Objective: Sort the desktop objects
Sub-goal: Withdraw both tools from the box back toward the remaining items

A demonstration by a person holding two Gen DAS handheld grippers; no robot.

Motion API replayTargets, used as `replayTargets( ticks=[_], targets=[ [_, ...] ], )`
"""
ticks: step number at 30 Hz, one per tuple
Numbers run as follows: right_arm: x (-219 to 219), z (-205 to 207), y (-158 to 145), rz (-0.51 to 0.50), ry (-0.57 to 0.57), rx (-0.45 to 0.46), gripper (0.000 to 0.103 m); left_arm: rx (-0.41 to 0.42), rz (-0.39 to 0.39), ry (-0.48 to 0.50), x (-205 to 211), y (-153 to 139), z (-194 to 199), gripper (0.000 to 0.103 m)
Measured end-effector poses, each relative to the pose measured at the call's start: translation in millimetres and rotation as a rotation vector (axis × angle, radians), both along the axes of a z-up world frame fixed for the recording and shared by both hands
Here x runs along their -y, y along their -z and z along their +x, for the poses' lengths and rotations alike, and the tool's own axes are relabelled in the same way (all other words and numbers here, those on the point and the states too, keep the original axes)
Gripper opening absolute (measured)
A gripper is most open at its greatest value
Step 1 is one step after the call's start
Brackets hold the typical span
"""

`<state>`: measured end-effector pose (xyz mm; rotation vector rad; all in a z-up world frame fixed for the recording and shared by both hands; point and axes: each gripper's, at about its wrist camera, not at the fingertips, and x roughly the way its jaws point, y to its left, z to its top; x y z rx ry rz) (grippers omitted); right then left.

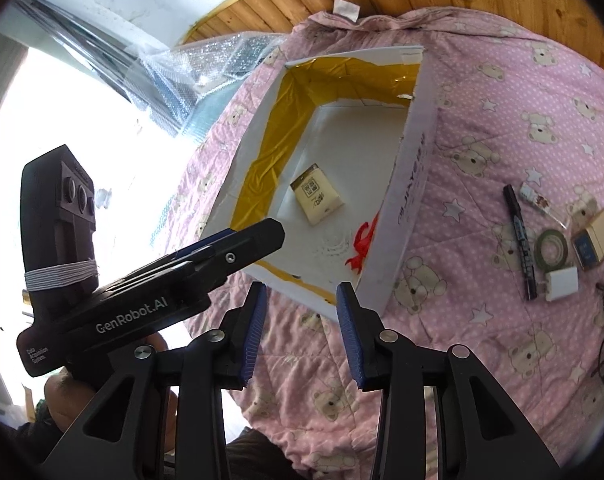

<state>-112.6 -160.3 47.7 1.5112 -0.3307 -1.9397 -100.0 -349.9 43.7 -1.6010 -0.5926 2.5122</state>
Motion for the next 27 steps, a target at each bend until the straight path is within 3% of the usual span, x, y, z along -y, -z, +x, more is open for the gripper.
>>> replayTargets(
  ticks=[10, 27],
  targets=[
    [-27.4, 23.2, -7.0, -0.016, 0.063, -0.013, 0.039, -0.018, 0.003, 0.059, -24.9, -12.3, 17.2, 0.07],
    [-91.2, 48.2, 3.1, -0.024, 0.254, 0.011, 0.04, -0.02, -0.003, 0.242, -87.3, -17.1, 19.0, 0.07]
  ],
)
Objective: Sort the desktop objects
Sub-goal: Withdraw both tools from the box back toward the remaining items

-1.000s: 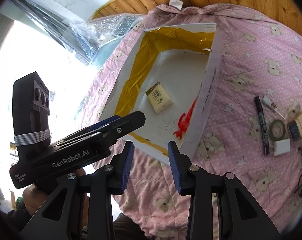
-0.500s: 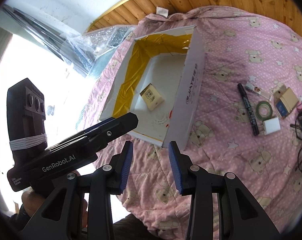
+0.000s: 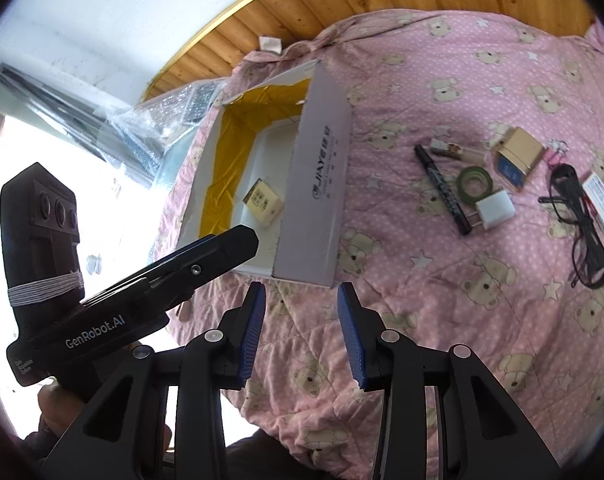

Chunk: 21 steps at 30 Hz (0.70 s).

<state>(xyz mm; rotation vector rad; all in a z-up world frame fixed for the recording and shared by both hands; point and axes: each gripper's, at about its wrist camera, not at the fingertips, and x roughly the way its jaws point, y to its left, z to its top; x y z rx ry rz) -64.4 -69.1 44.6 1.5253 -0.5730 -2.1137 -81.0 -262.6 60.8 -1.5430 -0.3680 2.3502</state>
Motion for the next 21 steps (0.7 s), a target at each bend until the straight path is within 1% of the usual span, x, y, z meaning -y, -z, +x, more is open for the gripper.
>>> replayTargets(
  ticks=[9, 16, 21],
  targets=[
    [-37.3, 15.2, 9.5, -0.011, 0.109, 0.026, 0.04, 0.013, -0.017, 0.095, -33.7, 2.6, 2.2, 0.07],
    [-57.4, 23.1, 18.6, -0.023, 0.169, 0.046, 0.04, 0.028, -0.038, 0.146, -54.4, 8.0, 2.2, 0.07],
    [-68.9, 25.2, 25.4, -0.029, 0.201, 0.058, 0.042, 0.029, -0.057, 0.174, -69.1, 10.0, -1.0, 0.07]
  ],
)
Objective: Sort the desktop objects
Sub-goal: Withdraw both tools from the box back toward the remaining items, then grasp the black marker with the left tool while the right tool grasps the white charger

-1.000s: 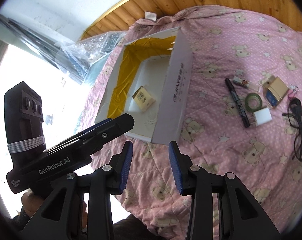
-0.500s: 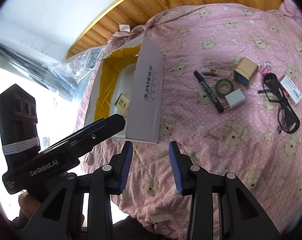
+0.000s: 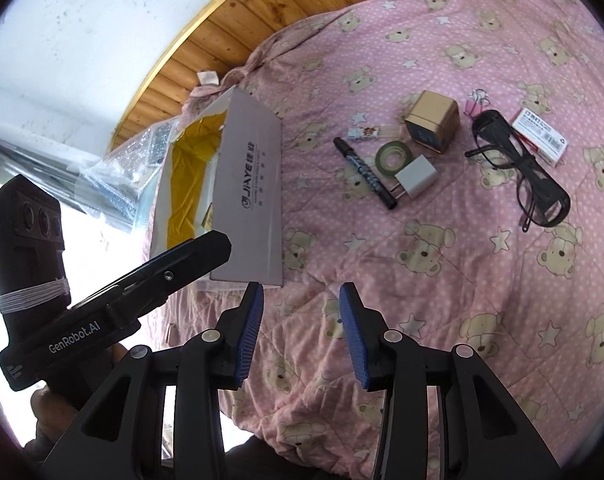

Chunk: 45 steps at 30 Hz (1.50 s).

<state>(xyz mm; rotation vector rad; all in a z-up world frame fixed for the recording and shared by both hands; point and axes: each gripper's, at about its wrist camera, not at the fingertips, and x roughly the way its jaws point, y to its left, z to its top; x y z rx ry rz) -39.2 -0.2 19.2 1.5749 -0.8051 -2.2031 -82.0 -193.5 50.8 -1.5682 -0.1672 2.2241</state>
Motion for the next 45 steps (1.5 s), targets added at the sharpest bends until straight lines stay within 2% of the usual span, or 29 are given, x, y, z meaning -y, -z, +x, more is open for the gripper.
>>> replayTargets(
  ticks=[11, 19, 33, 45],
  targets=[
    [-29.7, -10.6, 20.9, 0.004, 0.084, 0.035, 0.047, 0.01, -0.04, 0.056, -32.2, 7.4, -22.2, 0.07],
    [-43.2, -34.5, 46.0, 0.015, 0.125, 0.091, 0.047, 0.078, -0.053, 0.064, -44.7, 32.6, -49.0, 0.07],
    [-37.4, -92.9, 86.7, 0.05, 0.094, 0.176, 0.047, 0.183, -0.063, 0.05, -56.4, 81.5, -101.6, 0.07],
    [-28.7, -126.2, 117.4, 0.099, 0.054, 0.227, 0.047, 0.273, -0.083, 0.026, -58.1, 125.2, -132.7, 0.07]
  ],
)
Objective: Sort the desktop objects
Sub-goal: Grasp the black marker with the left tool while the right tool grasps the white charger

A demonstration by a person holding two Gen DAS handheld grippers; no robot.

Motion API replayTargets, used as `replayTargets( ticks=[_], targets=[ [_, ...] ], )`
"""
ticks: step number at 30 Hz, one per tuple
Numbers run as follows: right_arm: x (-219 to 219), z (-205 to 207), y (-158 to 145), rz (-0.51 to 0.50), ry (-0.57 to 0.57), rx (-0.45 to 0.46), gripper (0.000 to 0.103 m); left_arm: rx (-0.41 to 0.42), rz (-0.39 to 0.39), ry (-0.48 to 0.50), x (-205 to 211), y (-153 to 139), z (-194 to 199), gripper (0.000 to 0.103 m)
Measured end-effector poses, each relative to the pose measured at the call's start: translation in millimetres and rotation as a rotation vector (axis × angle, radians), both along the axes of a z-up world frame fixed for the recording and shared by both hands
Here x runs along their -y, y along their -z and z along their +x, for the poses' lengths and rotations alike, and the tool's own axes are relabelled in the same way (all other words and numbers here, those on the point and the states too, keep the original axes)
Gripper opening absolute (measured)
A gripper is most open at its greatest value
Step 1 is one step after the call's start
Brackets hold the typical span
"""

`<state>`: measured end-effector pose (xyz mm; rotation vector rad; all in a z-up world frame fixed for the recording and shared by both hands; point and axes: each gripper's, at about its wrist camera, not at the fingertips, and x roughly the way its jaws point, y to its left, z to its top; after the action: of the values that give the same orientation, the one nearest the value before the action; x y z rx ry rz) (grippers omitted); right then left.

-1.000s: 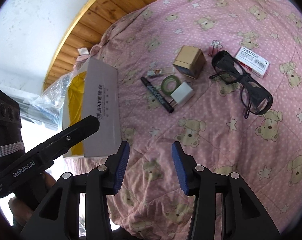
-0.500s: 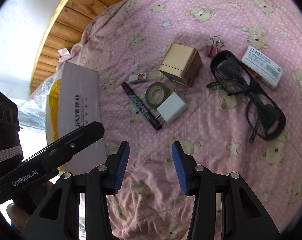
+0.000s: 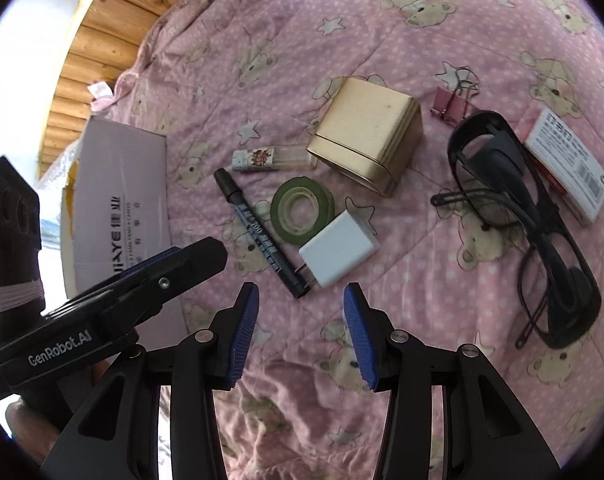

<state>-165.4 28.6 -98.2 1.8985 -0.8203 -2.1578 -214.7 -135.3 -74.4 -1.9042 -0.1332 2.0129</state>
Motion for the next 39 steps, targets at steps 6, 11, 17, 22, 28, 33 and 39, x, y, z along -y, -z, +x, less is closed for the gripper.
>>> replayTargets(
  ticks=[6, 11, 17, 22, 28, 33, 39],
  targets=[
    [3.6, -14.5, 12.8, 0.036, -0.025, 0.002, 0.049, 0.021, -0.02, -0.005, -4.1, 19.5, -13.7, 0.07],
    [9.0, -18.7, 10.9, 0.109, -0.077, -0.023, 0.049, 0.042, -0.041, -0.002, -8.9, 35.9, -19.7, 0.07],
    [-13.8, -16.7, 21.4, 0.173, -0.037, 0.018, 0.046, 0.044, -0.092, -0.01, -1.2, 46.3, -16.0, 0.07],
    [-22.6, -17.5, 15.4, 0.176, -0.006, 0.026, 0.046, 0.049, -0.129, -0.114, 25.4, 46.2, -11.7, 0.07],
    [-3.7, -25.6, 26.2, 0.107, 0.012, 0.052, 0.049, 0.046, -0.121, -0.103, 27.5, 46.4, -11.3, 0.07],
    [5.8, -31.3, 29.9, 0.132, 0.004, 0.022, 0.051, 0.045, -0.124, -0.091, 20.1, 47.8, -16.4, 0.07],
    [-5.8, -23.5, 17.1, 0.19, -0.073, -0.005, 0.036, 0.034, -0.128, -0.065, 13.9, 47.2, -19.5, 0.074]
  ],
)
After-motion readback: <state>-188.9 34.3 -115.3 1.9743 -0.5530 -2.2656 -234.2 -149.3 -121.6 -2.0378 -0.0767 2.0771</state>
